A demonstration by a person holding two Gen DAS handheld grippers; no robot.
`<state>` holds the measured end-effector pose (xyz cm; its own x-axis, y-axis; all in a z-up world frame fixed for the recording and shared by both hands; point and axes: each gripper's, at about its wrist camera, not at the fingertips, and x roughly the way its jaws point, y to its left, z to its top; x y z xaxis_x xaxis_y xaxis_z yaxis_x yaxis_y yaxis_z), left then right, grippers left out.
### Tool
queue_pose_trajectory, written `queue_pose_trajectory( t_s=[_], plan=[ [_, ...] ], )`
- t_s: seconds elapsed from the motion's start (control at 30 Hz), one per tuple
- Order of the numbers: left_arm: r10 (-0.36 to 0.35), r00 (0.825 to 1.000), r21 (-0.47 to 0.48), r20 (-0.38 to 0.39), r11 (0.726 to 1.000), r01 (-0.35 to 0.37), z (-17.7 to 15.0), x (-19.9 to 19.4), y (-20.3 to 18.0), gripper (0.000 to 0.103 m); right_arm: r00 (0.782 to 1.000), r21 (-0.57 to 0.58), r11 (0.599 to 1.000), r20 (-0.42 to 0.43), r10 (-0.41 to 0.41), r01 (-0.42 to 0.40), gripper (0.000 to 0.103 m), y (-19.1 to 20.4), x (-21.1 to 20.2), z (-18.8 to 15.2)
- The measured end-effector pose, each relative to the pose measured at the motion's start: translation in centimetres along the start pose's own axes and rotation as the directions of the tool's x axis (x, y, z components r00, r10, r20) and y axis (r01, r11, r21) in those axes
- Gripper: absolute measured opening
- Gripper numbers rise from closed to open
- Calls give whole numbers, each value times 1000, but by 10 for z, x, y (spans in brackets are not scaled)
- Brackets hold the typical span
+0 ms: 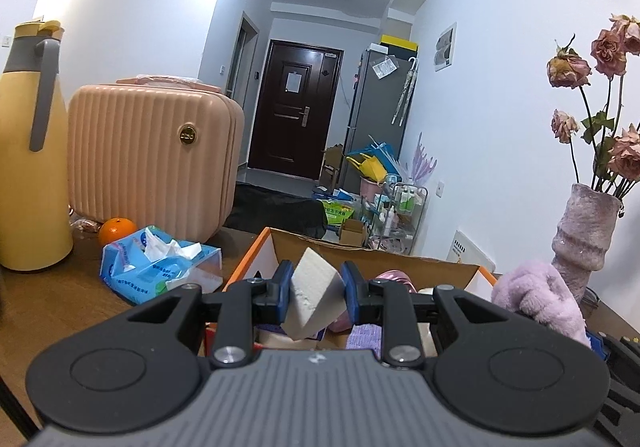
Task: Organize soft objects
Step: 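Carry the white sponge and lavender loop over the cardboard box with both grippers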
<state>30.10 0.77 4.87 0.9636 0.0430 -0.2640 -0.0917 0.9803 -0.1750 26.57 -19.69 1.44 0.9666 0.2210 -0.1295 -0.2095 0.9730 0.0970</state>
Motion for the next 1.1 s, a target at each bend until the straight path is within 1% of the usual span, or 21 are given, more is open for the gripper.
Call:
queue_pose_trajectory(
  t_s=[0.3, 0.57, 0.8, 1.1],
  plan=[
    [7, 1000, 0, 1, 1000, -7, 3, 20, -3, 27, 1000, 15, 1000, 19, 12, -12, 35, 0, 25, 7],
    [12, 1000, -4, 3, 1000, -12, 8, 39, -2, 27, 1000, 25, 1000, 27, -7, 6, 35, -6, 46, 12],
    [15, 1000, 5, 4, 1000, -15, 10, 53, -5, 27, 1000, 38, 999, 4, -31, 31, 35, -14, 69, 16],
    [27, 1000, 20, -4, 999, -27, 12, 80, -9, 27, 999, 28, 999, -31, -29, 30, 35, -17, 100, 21]
  ],
)
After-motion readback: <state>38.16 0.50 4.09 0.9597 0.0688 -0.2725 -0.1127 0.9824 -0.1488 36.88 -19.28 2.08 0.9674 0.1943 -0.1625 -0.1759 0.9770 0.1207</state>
